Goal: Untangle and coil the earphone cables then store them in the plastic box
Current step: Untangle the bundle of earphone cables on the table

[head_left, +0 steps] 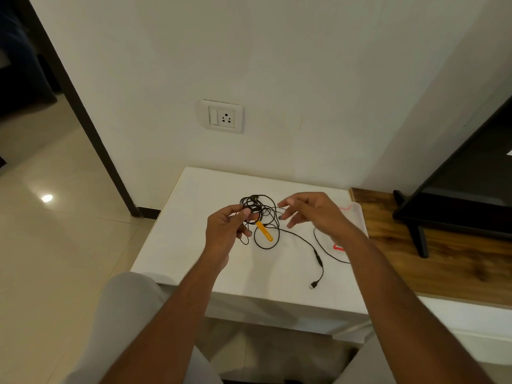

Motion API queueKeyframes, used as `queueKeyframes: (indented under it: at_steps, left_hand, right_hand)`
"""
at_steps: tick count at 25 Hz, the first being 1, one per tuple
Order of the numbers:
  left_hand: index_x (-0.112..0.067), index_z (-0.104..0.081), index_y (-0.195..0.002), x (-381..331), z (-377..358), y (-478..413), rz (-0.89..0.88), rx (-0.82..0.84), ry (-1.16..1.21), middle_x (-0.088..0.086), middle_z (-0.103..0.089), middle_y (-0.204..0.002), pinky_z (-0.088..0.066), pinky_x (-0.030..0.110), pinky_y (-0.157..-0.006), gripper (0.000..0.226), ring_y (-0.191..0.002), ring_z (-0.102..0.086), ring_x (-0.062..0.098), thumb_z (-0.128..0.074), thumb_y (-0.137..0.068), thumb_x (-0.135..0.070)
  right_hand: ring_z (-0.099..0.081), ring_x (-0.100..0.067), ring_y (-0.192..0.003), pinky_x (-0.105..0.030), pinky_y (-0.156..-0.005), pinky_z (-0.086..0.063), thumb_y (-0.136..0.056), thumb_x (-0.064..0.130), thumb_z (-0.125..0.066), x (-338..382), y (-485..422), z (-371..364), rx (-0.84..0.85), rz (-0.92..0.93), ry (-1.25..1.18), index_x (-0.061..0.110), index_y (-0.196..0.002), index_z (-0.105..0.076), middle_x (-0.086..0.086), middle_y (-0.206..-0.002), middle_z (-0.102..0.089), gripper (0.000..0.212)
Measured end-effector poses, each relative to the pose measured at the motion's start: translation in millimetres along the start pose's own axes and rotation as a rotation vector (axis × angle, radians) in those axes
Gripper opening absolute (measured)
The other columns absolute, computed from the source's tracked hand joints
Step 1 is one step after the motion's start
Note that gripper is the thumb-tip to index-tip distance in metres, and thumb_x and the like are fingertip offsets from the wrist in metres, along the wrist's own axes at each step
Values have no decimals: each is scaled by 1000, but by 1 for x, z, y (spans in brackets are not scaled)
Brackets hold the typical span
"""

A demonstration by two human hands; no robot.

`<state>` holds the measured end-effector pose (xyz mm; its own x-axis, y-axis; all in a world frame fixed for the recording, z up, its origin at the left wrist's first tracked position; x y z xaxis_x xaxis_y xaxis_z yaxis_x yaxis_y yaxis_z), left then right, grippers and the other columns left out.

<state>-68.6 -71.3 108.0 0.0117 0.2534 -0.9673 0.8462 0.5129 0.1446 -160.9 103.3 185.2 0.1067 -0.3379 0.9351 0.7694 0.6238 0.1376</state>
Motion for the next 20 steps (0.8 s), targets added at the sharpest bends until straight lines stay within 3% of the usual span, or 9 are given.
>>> queueKeyframes:
  at_steps: [3,7,10,13,16,18,20]
  left_hand:
    - [-6,-71,-103,-3,-8,2,-26,59,-40,8,-77,-89,-40,20,-51,15,-52,-59,13,-62,-93,-11]
    - [-12,-74,-97,-9,-14,5,-59,90,-113,4,-77,-83,-41,19,-50,12,-53,-62,13,-64,-92,-10]
    - [-19,-74,-87,-9,-5,3,-75,-9,-167,8,-74,-73,-41,21,-49,12,-49,-61,15,-67,-89,-10]
    - [-16,-74,-86,-8,3,0,-65,-75,-171,14,-73,-73,-40,26,-48,8,-46,-60,17,-69,-88,-10]
    - [-17,-74,-88,-10,0,2,-66,-37,-159,10,-74,-74,-42,24,-49,14,-48,-61,16,-65,-89,-7]
    - [-20,-74,-88,-13,-7,3,-80,17,-159,6,-74,-74,-43,22,-50,20,-51,-62,16,-62,-91,-4]
    - [-22,-74,-90,-14,-11,5,-80,52,-154,3,-75,-74,-43,22,-51,21,-53,-63,17,-62,-91,-5]
  right_hand:
    - [-64,-5,-61,-13,-57,-46,-94,15,-62,-11,-13,-11,-170,-13,88,14,-106,-74,2,-88,-72,17]
    - [-51,-8,-59,-11,-53,-41,-96,13,-58,-20,-16,-25,-107,-55,6,12,-105,-71,12,-87,-67,16]
    - [-44,-11,-56,-16,-53,-36,-99,14,-52,-14,-11,-27,-56,-12,-27,17,-102,-71,4,-82,-67,19]
    - [-42,-4,-48,-14,-50,-31,-100,15,-53,-3,-3,-26,-60,59,-3,17,-105,-73,-3,-63,-62,21]
    - [-48,-5,-48,-18,-56,-38,-93,32,-65,-9,-2,-38,4,9,168,21,-100,-74,-1,-55,-65,16]
    - [-55,-7,-58,-27,-64,-43,-86,38,-71,-20,-7,-33,-126,-52,291,29,-94,-71,7,-65,-70,12]
    - [-61,1,-71,-27,-71,-46,-84,27,-74,-21,-9,-26,-251,-38,265,35,-95,-69,14,-78,-70,14]
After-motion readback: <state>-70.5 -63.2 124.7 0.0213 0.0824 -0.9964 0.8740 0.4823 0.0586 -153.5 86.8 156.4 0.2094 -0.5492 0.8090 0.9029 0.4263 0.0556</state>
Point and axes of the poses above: each hand's wrist, its own y-axis away from the middle knuckle, its own z-axis out of the back of the hand, x = y × z, the point moved 9 cm from there along -y, towards the middle knuckle
